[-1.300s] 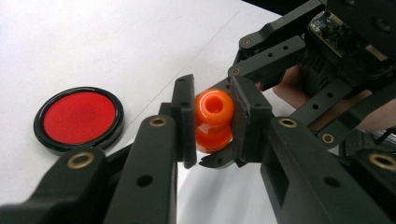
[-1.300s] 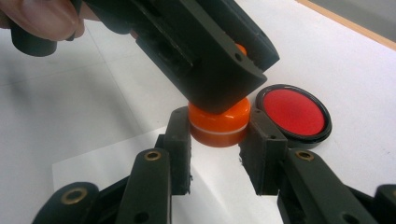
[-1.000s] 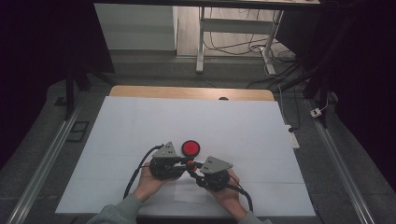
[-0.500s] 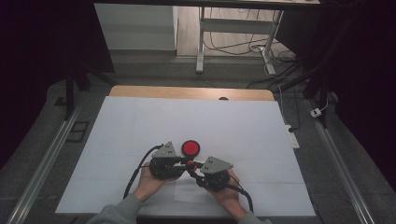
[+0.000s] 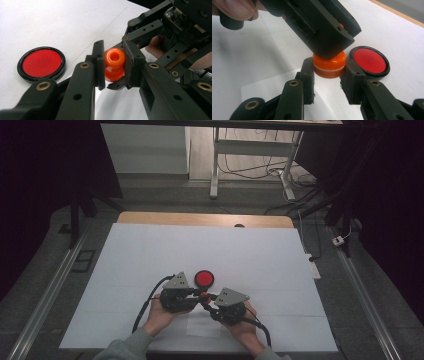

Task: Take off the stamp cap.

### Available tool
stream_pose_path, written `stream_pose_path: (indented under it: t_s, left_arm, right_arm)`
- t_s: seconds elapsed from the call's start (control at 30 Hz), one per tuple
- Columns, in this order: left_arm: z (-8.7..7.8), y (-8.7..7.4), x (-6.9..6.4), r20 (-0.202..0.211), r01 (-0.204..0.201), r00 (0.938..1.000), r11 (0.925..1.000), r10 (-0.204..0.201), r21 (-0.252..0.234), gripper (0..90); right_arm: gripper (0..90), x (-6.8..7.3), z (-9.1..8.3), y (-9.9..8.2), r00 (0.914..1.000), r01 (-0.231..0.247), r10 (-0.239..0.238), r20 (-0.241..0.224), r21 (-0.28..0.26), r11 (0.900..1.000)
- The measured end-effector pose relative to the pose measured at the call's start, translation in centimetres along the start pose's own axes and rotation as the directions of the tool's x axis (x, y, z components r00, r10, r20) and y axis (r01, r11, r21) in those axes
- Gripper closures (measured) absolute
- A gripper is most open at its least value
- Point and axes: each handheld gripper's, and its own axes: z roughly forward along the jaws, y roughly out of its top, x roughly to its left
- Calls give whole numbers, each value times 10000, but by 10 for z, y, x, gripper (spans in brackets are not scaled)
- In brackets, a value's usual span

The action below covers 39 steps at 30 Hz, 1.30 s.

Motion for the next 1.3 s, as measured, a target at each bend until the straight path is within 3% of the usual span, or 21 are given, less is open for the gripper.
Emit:
stream_pose_path:
  t_s: [0.4,0.43,0.5,0.53,0.67,0.8,1.3]
  left_arm:
    - [0,0,-1,-73,-10,10000,10000,10,-89,726]
    - [-6,1,0,-435,11,9990,9985,-35,-553,726]
    - [-19,3,8,-357,435,9982,9928,-478,-1119,727]
    - [-23,3,12,-277,584,9977,9905,-623,-1244,727]
    - [-25,1,16,-275,696,9969,9910,-732,-1145,727]
    - [-22,2,12,-194,502,9984,9944,-523,-933,727]
    - [-19,0,13,-261,407,9988,9972,-424,-628,725]
  right_arm:
    - [645,0,0,0,10000,-7,7,62,-97,10000]
    - [645,0,1,0,9999,1,-2,147,98,10000]
    - [645,-2,4,-8,9997,-67,58,218,421,9991]
    - [645,-3,3,-10,9996,-210,205,179,293,9994]
    - [645,-4,-3,-4,9991,-376,379,195,-140,9992]
    - [645,-4,-3,-3,9993,-281,281,229,-20,9996]
    - [644,-15,-12,-12,9981,-427,423,454,83,9991]
